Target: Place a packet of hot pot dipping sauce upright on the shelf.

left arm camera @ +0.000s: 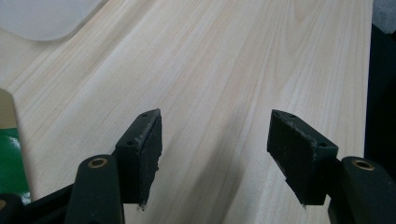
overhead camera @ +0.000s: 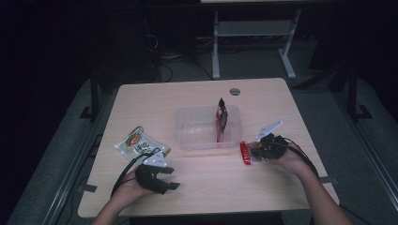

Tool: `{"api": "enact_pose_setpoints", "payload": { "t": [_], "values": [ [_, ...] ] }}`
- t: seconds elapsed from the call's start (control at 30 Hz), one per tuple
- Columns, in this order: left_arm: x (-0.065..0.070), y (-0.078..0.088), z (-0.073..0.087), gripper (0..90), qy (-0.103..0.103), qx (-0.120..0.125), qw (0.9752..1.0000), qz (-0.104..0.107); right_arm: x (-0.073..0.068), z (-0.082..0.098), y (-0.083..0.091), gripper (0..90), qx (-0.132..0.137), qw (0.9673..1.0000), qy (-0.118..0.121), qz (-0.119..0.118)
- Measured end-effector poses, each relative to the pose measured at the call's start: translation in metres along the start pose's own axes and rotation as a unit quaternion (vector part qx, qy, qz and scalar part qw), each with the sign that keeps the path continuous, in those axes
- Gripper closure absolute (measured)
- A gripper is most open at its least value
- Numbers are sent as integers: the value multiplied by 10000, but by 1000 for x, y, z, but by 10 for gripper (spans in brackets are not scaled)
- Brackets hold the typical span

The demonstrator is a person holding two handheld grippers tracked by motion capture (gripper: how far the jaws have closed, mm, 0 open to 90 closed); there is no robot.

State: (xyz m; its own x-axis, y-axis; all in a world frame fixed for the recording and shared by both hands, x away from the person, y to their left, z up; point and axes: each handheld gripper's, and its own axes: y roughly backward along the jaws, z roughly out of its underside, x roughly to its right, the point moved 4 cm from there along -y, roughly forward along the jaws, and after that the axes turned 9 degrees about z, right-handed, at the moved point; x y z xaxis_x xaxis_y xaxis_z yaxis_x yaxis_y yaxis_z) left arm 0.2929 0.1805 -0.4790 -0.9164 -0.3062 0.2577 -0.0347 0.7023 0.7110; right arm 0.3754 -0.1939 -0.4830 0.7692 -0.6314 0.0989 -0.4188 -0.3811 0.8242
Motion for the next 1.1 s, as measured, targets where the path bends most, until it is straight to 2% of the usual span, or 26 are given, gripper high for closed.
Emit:
{"api": "enact_pose_setpoints", "payload": {
  "t": [0.13, 0.2, 0.37, 0.47, 0.67, 0.7, 0.73, 0.77, 0.83, 0.9, 0.97, 1.1],
  "values": [
    [1, -1, 0, 353, 50, 11, 10000, 28, 1, 0, -2, 900, -33, 10000, -3, -29],
    [1, -1, 0, 353, -2, -26, 10000, 18, 1, 0, -3, 900, -50, 9999, 37, -80],
    [0, -2, 0, 351, 58, -18, 10000, 40, -3, 0, -4, 900, -45, 9996, 107, -243],
    [0, -3, 0, 351, 19, -31, 10000, 41, -7, -2, -6, 900, -32, 9989, 204, -414],
    [0, -2, 0, 351, 38, -34, 10000, 35, -19, -8, -9, 900, -13, 9971, 519, -551],
    [1, -1, 0, 351, 45, -28, 10000, 39, -20, -9, -9, 900, -15, 9970, 568, -521],
    [1, -1, 0, 351, 41, -1, 10000, 37, -19, -10, -8, 900, 31, 9972, 632, -390],
    [0, 0, 1, 351, -6, -20, 10000, 16, -17, -12, -6, 900, 66, 9981, 565, -221],
    [0, 1, 1, 351, 58, -14, 10000, 23, -7, -18, -1, 900, 200, 9993, 319, 87],
    [-1, 0, 2, 351, 59, -4, 10000, 17, -1, -19, -3, 900, 136, 9991, 197, 343],
    [-1, 1, 1, 351, 14, -22, 10000, 8, 2, -18, -9, 900, 4, 9994, 143, 312],
    [0, -1, 1, 351, 26, -27, 10000, 29, 2, -17, -12, 900, -82, 9997, 122, 187]
  ]
}}
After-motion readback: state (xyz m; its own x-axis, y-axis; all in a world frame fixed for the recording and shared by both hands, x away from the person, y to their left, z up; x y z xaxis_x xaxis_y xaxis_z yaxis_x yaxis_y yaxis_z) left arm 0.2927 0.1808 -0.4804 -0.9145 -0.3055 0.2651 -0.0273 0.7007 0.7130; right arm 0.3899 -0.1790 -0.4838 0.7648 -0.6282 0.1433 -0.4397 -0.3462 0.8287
